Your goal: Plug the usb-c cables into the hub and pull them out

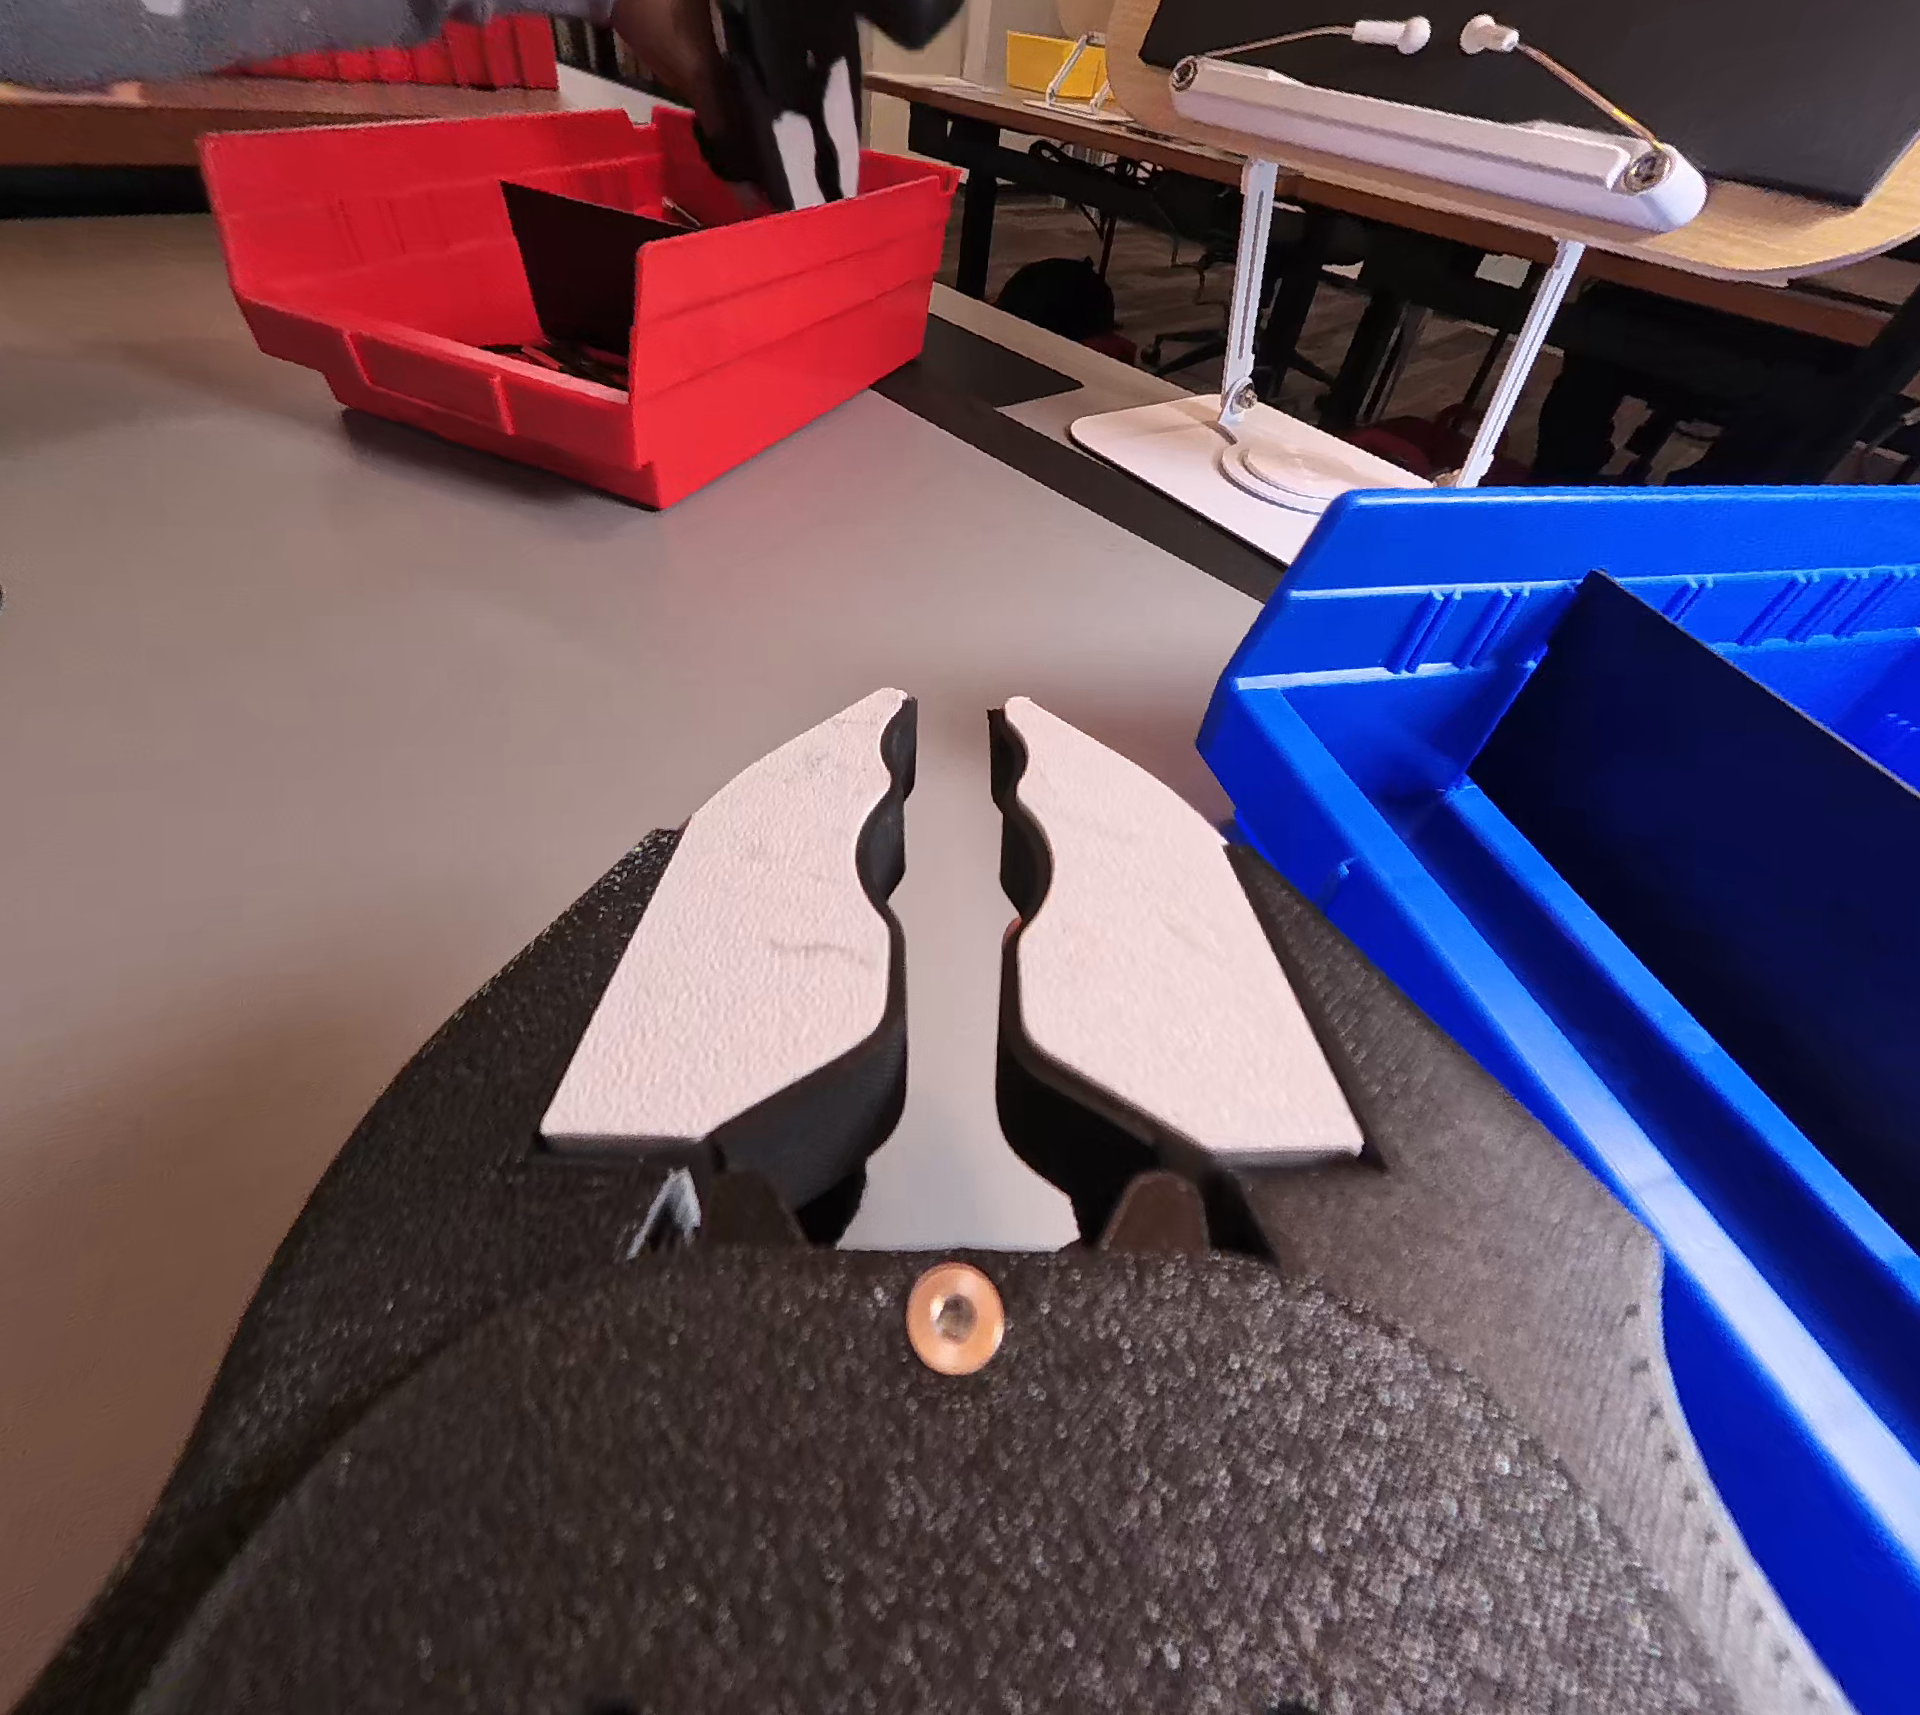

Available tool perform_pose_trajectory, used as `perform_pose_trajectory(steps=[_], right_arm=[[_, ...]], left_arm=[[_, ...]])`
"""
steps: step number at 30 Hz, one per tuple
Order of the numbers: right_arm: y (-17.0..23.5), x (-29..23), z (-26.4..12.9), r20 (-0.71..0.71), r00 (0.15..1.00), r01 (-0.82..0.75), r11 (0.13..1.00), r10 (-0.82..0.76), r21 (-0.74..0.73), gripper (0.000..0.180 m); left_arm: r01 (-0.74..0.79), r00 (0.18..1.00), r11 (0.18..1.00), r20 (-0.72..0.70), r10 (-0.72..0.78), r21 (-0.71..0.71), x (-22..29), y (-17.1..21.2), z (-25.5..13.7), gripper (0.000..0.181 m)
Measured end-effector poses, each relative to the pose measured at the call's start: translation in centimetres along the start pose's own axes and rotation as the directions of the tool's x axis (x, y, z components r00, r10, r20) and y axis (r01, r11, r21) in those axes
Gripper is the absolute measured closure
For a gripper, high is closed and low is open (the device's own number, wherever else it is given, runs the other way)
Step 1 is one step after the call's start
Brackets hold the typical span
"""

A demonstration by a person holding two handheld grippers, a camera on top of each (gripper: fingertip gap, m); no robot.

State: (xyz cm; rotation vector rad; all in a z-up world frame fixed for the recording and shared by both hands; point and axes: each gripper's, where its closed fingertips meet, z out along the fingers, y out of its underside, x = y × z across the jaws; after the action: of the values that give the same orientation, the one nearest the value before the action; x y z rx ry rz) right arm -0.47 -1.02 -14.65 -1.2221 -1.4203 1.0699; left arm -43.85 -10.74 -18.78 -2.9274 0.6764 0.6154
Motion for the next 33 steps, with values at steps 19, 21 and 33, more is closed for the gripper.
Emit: perform_pose_trajectory(steps=[19,21,33], right_arm=[[-2.4,-0.6,-1.4,-0.012,0.999,-0.036,0.995,0.037,0.090,0.169],[-2.6,-0.7,-1.5,-0.002,0.998,-0.057,0.993,0.058,0.103,0.168],[-16.0,-4.4,1.0,0.208,0.973,0.049,0.968,-0.103,0.248,0.140]], left_arm=[[0.194,0.899,0.960,0.356,-0.256,0.200,-4.1,3.7,-20.4,0.171],[0.191,0.891,0.931,0.344,-0.297,0.310,-3.3,2.1,-23.1,0.171],[0.142,0.951,0.433,-0.001,-0.310,0.890,10.3,-13.5,-32.7,0.171]])
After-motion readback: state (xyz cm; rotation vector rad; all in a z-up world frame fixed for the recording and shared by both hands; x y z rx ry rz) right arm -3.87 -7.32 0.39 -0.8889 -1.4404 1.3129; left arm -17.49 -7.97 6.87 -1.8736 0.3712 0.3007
